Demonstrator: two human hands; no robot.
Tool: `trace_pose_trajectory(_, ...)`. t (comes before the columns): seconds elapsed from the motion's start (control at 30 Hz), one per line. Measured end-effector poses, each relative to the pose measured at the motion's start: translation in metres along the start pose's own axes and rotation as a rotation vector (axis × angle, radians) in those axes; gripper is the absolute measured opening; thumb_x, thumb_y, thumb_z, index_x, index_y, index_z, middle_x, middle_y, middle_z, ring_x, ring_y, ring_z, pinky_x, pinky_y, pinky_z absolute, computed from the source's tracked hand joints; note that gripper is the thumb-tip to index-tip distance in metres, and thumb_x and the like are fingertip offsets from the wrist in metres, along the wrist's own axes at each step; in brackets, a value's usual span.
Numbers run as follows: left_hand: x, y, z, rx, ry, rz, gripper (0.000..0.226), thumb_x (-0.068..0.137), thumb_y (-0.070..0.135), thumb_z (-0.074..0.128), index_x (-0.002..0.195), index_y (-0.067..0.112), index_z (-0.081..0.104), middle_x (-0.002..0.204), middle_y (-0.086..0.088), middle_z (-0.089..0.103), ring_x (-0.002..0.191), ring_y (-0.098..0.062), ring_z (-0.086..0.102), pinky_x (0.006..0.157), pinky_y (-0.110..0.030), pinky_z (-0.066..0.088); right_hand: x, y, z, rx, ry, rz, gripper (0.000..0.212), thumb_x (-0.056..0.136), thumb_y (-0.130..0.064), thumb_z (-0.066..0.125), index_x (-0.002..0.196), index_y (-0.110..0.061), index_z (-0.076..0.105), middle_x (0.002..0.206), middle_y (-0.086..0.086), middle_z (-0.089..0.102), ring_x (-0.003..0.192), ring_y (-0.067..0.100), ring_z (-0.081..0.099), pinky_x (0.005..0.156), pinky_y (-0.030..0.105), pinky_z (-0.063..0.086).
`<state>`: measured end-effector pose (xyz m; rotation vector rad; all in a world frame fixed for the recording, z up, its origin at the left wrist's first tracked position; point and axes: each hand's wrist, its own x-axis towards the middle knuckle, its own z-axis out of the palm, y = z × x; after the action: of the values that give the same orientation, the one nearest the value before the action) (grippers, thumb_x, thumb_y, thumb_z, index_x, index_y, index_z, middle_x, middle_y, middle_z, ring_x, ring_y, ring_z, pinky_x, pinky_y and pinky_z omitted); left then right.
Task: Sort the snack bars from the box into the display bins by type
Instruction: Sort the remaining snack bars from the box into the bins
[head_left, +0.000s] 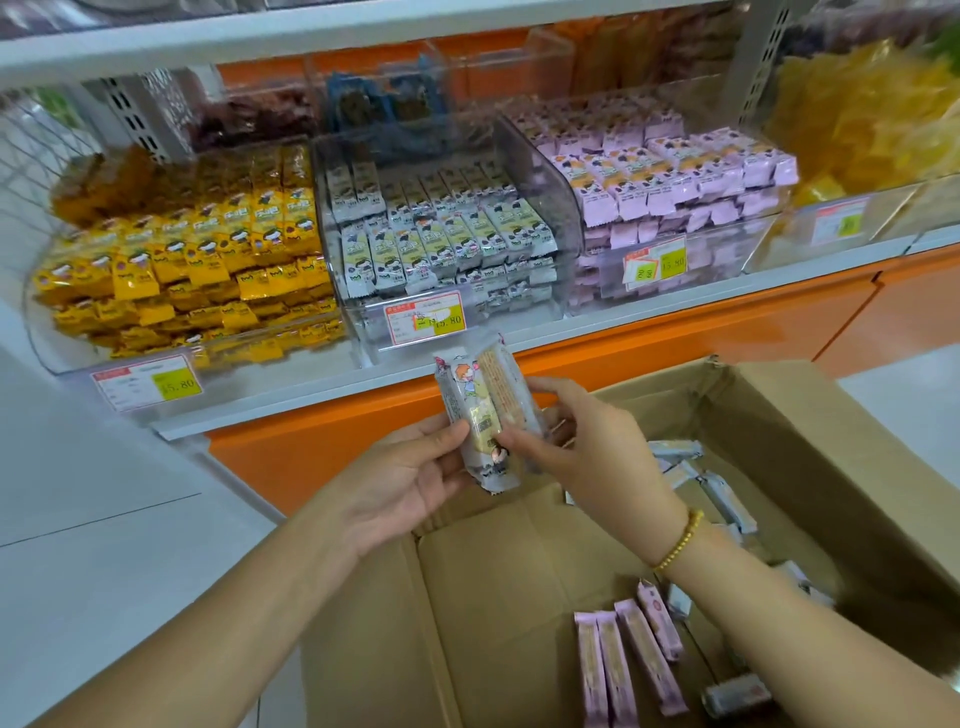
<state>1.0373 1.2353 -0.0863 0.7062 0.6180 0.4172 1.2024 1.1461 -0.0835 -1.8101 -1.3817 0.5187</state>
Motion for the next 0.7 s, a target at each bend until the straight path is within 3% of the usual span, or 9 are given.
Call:
trace_pose_trajectory(0.1, -0.002, 0.003, 0.002, -0.056, 0.029, 0.025, 0.033, 0.066, 0.008, 0.076, 0.098, 0.006, 0.075, 0.107, -0.018, 0.069, 0.089, -0.024, 0.07, 0.071, -0.034, 0.059, -0.002, -0.006, -0.001, -0.046, 0.035, -0.038, 0.043, 0.081, -0.039, 0.071, 0.118, -0.028, 0.053, 0.088, -0.024, 0.056, 0.075, 0.0, 0.06, 0.064, 0.017, 0.052)
trace_pose_trajectory(0.17, -0.004, 0.005, 0.003, -0.039, 0.024, 0.032, 0.034, 0.071, 0.006, 0.068, 0.105, 0.005, 0.07, 0.108, -0.019, 0.069, 0.091, -0.026, 0.07, 0.075, -0.037, 0.059, -0.003, -0.007, -0.003, -0.047, 0.052, -0.031, 0.035, 0.079, -0.033, 0.075, 0.1, -0.025, 0.049, 0.087, -0.021, 0.056, 0.078, 0.001, 0.059, 0.068, 0.017, 0.052)
trace_pose_trajectory(0.3, -0.003, 0.005, 0.004, -0.034, 0.027, 0.038, 0.032, 0.08, 0.006, 0.052, 0.108, 0.006, 0.066, 0.107, -0.019, 0.069, 0.089, -0.026, 0.07, 0.077, -0.039, 0.059, -0.004, -0.006, -0.002, -0.006, 0.014, -0.014, 0.024, 0.08, -0.031, 0.073, 0.085, -0.026, 0.051, 0.084, -0.013, 0.063, 0.081, 0.004, 0.062, 0.07, 0.022, 0.055)
trace_pose_trajectory(0.47, -0.004, 0.007, 0.009, -0.021, -0.001, 0.038, 0.03, 0.081, 0.009, 0.05, 0.095, 0.009, 0.077, 0.107, -0.019, 0.069, 0.087, -0.025, 0.07, 0.076, -0.036, 0.059, 0.001, -0.01, -0.008, 0.371, -0.061, 0.172, 0.051, 0.065, -0.025, 0.084, 0.102, -0.018, 0.05, 0.092, -0.001, 0.067, 0.078, 0.012, 0.068, 0.067, 0.031, 0.059)
trace_pose_trajectory(0.57, -0.003, 0.006, 0.008, -0.013, -0.017, 0.043, 0.031, 0.082, 0.009, 0.05, 0.099, 0.01, 0.075, 0.107, -0.017, 0.07, 0.085, -0.024, 0.07, 0.075, -0.035, 0.059, 0.004, -0.01, -0.014, 0.257, -0.054, 0.11, 0.044, 0.069, -0.032, 0.081, 0.108, -0.025, 0.06, 0.084, -0.005, 0.066, 0.064, 0.001, 0.063, 0.06, 0.026, 0.058)
trace_pose_trajectory(0.7, 0.0, 0.001, 0.007, 0.018, 0.015, 0.032, 0.034, 0.081, 0.014, 0.054, 0.114, 0.009, 0.064, 0.107, -0.015, 0.07, 0.086, -0.024, 0.069, 0.075, -0.036, 0.058, 0.004, -0.011, -0.017, 0.194, -0.071, 0.02, 0.042, 0.086, -0.021, 0.068, 0.124, -0.037, 0.058, 0.093, -0.014, 0.07, 0.077, 0.0, 0.066, 0.063, 0.017, 0.056)
